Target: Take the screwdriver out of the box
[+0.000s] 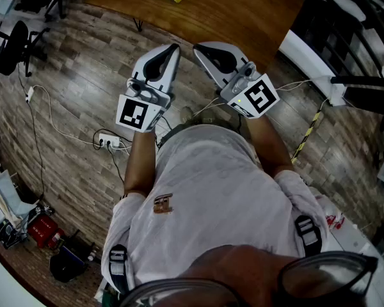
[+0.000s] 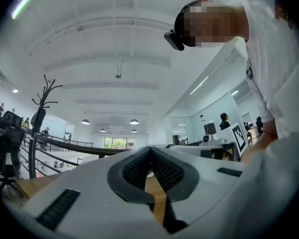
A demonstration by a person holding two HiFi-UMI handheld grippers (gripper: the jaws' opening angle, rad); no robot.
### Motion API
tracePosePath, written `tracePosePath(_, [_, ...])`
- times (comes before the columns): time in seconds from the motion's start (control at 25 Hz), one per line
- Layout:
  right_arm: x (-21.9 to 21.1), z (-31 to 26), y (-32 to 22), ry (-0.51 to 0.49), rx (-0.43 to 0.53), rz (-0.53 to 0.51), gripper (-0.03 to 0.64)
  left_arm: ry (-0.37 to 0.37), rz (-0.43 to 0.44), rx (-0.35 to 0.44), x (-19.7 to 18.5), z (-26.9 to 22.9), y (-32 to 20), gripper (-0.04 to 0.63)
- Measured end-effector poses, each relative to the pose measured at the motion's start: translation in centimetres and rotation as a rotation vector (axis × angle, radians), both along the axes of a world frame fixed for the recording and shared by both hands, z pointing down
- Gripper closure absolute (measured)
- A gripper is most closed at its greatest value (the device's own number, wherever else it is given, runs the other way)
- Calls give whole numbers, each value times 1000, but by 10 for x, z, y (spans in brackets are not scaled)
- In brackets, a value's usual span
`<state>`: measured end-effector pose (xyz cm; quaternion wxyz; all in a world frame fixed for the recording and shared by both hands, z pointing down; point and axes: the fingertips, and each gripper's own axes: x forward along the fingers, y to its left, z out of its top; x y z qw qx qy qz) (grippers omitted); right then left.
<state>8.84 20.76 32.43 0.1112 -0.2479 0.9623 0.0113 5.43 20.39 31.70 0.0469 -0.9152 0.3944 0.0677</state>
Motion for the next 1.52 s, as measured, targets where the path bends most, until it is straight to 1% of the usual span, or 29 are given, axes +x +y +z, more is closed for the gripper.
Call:
tracePosePath(0.4, [7, -10, 4, -28, 2, -22, 584, -12, -27, 16, 5, -9, 3, 577])
tracePosePath(0.84, [33, -2, -1, -14, 19, -65, 584, -17, -63, 15, 31, 3, -1, 577])
tracePosePath(1.08, [38, -3, -7, -13, 27, -76, 584, -19, -78, 20, 37, 4, -6, 577])
tracePosePath(1.28, [34, -5, -25, -6, 34, -79, 584, -10, -81, 36, 32, -1, -24, 577])
tracePosePath(1.52, [23, 1, -60, 1, 36, -69, 584, -8, -73, 36, 20, 6, -60, 578])
